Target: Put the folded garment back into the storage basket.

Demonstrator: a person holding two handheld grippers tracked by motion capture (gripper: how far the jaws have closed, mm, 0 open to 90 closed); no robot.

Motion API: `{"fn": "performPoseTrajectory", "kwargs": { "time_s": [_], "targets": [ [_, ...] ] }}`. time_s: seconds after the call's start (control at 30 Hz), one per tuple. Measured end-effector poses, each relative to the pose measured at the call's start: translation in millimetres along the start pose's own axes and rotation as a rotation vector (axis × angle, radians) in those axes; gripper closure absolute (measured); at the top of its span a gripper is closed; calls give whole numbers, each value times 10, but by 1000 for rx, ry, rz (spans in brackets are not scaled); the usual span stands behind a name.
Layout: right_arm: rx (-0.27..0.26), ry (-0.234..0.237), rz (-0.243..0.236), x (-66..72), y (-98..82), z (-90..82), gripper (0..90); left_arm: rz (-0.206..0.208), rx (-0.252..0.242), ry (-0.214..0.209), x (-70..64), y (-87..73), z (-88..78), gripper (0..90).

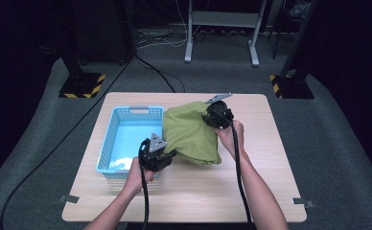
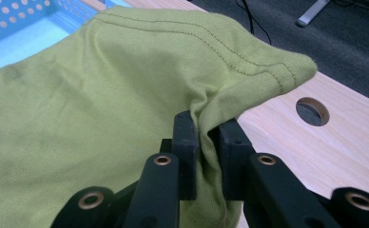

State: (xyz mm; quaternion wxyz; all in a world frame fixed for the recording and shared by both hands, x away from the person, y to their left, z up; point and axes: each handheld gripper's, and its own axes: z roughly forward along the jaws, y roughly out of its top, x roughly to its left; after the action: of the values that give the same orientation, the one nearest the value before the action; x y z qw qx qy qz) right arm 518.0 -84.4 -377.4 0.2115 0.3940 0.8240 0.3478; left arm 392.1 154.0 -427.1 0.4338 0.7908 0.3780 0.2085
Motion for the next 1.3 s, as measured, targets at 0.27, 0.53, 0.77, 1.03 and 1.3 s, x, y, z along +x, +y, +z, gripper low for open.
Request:
{"fn": "performPoseTrajectory", "kwargs": {
  "time_s": [0.27, 0.53, 0.77, 1.03, 1.3],
  "targets": [
    [-11, 9, -11, 62, 84, 32, 800, -6, -8, 19, 63, -1, -67, 685],
    [-18, 22, -18, 137, 171, 74, 799, -22, -13, 39, 151, -14, -142, 685],
    [-19, 33, -31, 204, 241, 121, 799, -33, -17, 49, 212, -38, -201, 685],
    [-20, 48, -43, 297, 324, 184, 799, -47, -13, 68, 296, -80, -268, 685],
    [-19, 63, -56, 396, 400, 237, 799, -62, -16, 85, 370, -115, -343, 685]
  ]
}}
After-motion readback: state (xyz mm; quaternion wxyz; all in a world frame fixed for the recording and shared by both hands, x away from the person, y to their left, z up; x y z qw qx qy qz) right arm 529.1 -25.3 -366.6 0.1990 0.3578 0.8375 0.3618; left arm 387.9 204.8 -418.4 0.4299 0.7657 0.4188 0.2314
